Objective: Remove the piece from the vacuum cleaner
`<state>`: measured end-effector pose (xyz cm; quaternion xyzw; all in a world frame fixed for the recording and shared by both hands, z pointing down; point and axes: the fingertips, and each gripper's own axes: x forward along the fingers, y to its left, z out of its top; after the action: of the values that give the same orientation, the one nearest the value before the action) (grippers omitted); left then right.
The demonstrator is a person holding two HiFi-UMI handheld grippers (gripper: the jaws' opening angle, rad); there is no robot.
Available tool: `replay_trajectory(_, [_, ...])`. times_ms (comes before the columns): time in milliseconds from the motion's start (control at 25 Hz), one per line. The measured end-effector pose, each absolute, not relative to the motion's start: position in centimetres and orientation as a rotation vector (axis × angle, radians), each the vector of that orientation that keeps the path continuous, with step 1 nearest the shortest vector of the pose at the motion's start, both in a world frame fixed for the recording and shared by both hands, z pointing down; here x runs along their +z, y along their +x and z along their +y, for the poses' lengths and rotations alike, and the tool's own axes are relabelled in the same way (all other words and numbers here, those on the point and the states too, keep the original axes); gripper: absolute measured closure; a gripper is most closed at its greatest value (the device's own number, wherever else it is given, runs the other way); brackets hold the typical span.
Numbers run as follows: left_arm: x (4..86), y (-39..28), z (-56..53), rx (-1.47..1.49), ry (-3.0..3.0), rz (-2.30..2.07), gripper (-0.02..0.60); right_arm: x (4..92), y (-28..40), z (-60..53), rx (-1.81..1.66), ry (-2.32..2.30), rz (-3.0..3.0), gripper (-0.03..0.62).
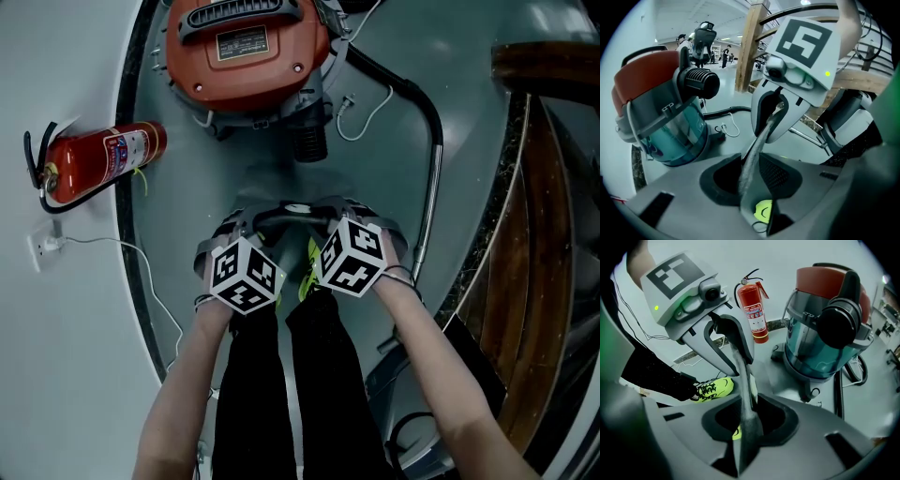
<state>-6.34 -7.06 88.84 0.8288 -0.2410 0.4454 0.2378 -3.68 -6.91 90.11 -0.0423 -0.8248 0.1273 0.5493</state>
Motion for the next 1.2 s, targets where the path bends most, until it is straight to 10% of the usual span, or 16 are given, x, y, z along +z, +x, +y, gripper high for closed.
replay_trajectory(1200, [83.5,-7.2,-7.2,1.021,2.118,-0.631,0.383,83.6,-2.7,-8.4,0.834,0.240,-1.994,0.450])
